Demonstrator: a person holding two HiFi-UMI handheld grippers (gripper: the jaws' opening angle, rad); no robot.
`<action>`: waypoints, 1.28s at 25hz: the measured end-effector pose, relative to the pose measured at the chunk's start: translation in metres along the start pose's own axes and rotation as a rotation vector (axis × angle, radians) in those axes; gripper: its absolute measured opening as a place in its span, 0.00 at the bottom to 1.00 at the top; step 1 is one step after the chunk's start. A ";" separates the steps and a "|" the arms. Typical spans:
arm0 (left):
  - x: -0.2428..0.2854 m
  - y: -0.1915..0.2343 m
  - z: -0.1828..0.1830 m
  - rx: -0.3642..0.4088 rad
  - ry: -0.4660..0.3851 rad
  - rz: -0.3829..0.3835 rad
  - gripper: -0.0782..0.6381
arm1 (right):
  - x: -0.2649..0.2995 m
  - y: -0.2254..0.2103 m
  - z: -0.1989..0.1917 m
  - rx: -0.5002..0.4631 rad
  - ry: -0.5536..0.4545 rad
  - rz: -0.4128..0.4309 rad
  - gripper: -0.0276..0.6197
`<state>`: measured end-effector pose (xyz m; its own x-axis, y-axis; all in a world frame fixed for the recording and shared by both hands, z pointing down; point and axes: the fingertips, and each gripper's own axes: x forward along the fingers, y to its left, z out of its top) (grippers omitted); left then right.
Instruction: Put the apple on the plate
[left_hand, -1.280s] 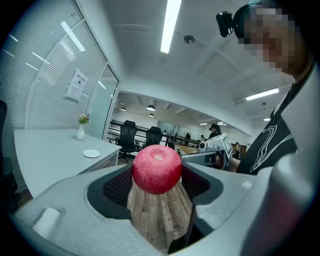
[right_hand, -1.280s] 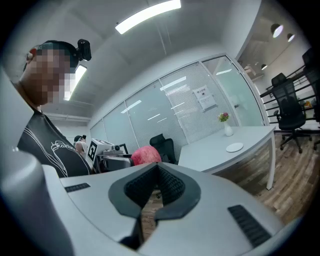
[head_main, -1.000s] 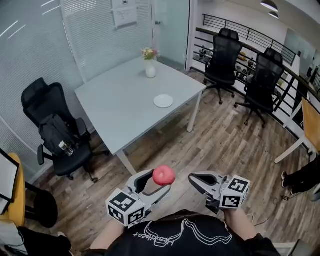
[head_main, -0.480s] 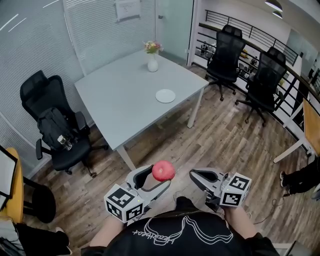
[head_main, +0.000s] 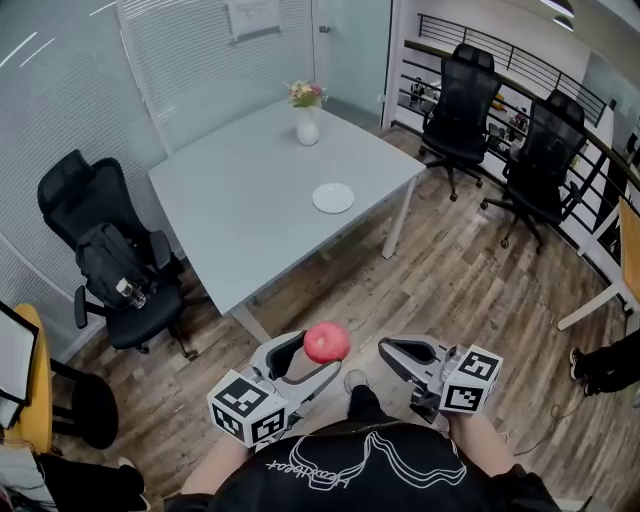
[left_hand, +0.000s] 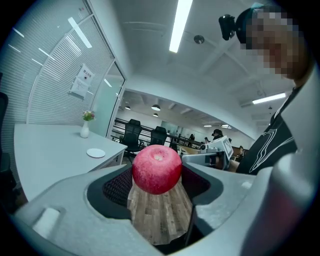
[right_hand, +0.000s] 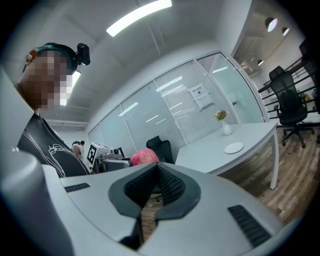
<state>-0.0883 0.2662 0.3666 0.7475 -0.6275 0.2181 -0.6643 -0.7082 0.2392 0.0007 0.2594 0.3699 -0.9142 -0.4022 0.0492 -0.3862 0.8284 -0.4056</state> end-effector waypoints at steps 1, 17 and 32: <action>0.010 0.005 0.001 0.000 0.007 0.000 0.55 | 0.001 -0.011 0.003 0.007 -0.003 0.005 0.06; 0.196 0.124 0.073 -0.012 0.045 0.066 0.55 | 0.043 -0.222 0.095 0.045 0.007 0.060 0.06; 0.267 0.161 0.103 0.023 0.029 0.097 0.55 | 0.052 -0.300 0.131 0.016 -0.010 0.065 0.06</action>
<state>0.0050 -0.0489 0.3662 0.6791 -0.6838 0.2669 -0.7329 -0.6522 0.1939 0.0851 -0.0607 0.3748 -0.9358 -0.3522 0.0131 -0.3245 0.8466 -0.4220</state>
